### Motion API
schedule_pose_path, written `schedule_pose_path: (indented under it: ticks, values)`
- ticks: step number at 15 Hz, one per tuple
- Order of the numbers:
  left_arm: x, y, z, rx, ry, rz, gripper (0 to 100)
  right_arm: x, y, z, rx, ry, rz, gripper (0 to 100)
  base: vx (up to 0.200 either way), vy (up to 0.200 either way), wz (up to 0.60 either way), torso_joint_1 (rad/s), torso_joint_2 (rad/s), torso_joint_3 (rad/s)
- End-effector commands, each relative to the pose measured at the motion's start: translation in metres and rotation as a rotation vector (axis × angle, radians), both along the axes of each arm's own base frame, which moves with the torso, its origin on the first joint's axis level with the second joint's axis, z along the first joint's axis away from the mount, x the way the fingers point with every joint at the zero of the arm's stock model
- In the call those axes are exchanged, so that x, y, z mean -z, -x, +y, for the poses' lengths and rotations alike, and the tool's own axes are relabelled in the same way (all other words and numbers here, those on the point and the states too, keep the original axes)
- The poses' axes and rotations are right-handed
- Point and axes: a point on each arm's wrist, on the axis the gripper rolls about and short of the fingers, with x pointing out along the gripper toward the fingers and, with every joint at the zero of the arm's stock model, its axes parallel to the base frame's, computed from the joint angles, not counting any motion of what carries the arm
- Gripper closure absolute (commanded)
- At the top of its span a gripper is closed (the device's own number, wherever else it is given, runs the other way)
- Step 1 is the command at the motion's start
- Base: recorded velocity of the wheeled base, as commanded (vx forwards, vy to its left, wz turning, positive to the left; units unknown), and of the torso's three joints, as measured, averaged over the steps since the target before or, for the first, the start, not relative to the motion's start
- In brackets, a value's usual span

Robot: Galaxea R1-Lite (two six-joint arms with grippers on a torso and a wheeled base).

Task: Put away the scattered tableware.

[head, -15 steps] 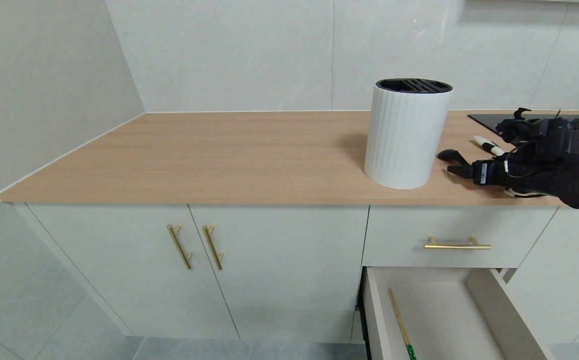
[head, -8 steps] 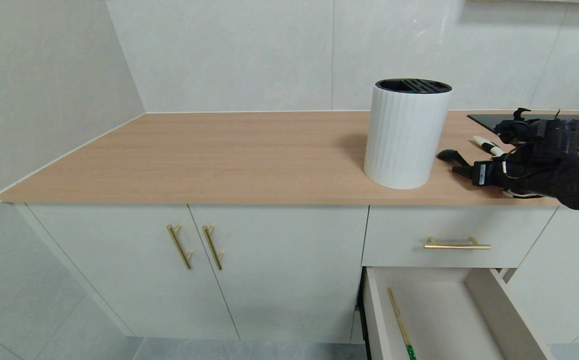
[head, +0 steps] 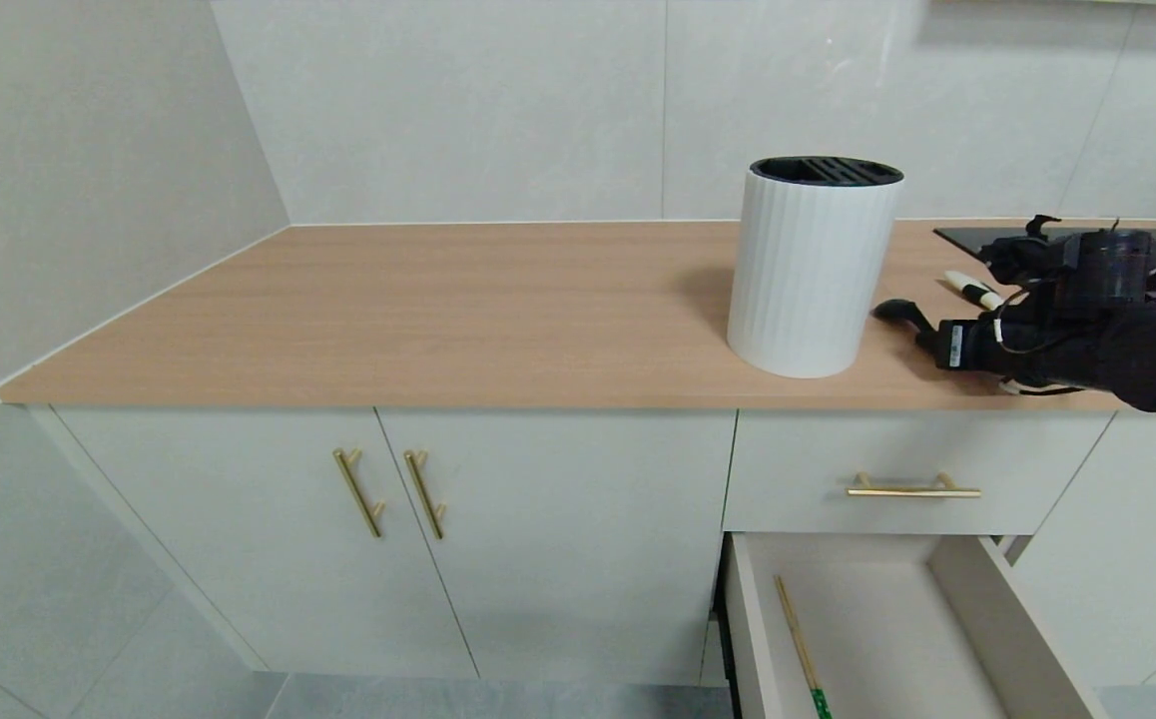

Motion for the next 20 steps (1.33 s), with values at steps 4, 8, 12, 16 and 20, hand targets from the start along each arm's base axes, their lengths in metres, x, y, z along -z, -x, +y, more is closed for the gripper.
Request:
schedule_pose_path:
  ticks: [4,8,12,16,20]
  values:
    - [0.0,0.0,0.0,-0.001,0.0,0.0,0,-0.063,0.071,0.018,0.017,-0.137,0.051,100,0.0,0.0,0.0,0.0,0.0,0.0]
    - [0.0,0.0,0.0,0.001,0.0,0.0,0,-0.082,0.154,0.02,0.02,-0.18,0.12,100,0.0,0.0,0.0,0.0,0.0,0.0]
    - [0.0,0.0,0.0,-0.001,0.0,0.0,0,-0.067,0.202,0.023,0.002,-0.174,0.258,100,0.0,0.0,0.0,0.0,0.0,0.0]
    - [0.0,0.0,0.0,0.001,0.0,0.0,0,-0.042,0.227,0.026,-0.056,-0.138,0.315,100,0.0,0.0,0.0,0.0,0.0,0.0]
    - [0.0,0.0,0.0,-0.001,0.0,0.0,0,-0.017,0.225,0.027,-0.068,-0.109,0.358,100,0.0,0.0,0.0,0.0,0.0,0.0]
